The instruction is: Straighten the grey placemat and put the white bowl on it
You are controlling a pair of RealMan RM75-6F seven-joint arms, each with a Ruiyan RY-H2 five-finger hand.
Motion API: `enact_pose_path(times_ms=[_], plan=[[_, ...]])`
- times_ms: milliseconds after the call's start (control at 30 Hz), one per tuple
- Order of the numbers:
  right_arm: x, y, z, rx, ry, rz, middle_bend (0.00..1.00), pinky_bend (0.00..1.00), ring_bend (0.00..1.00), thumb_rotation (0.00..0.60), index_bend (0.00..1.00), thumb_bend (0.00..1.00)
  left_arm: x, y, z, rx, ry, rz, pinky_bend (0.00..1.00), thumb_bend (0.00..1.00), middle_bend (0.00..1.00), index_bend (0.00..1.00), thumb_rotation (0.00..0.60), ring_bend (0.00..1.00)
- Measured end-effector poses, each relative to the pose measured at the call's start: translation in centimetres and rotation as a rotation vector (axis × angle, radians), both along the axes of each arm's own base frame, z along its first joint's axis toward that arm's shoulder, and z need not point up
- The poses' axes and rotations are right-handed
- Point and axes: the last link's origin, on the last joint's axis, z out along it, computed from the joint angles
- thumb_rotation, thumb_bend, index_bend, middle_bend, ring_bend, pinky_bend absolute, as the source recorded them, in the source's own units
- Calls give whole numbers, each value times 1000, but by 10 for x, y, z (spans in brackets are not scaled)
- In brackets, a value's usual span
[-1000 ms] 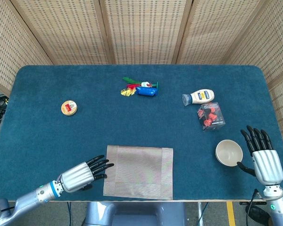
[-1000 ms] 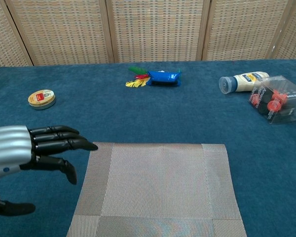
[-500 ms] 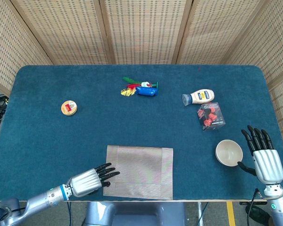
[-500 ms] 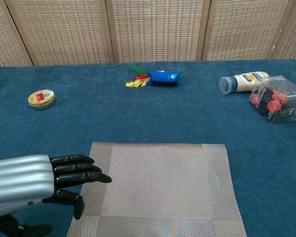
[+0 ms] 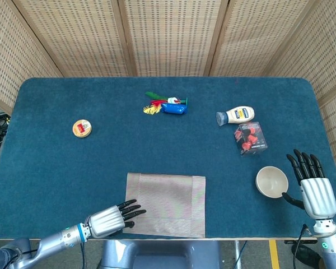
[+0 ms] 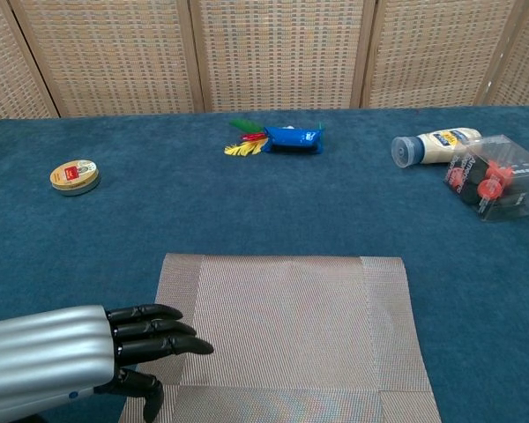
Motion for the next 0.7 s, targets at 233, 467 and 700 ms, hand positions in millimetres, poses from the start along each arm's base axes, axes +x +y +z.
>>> enact_pose_path(times_ms=[233, 467, 700], plan=[[0, 0, 0, 0, -1, 0, 0, 0, 0, 600, 0, 0, -1, 1, -4, -1, -1, -4, 0, 364, 0, 402, 600, 0], [0, 0, 0, 1, -1, 2, 0, 0, 0, 600, 0, 0, -1, 3, -8, 2, -4, -5, 0, 364, 0, 402, 600, 0], [0, 0, 1, -1, -4, 2, 0, 0, 0, 600, 0, 0, 3, 6, -11, 4, -12, -8, 0, 364, 0, 402, 600, 0]])
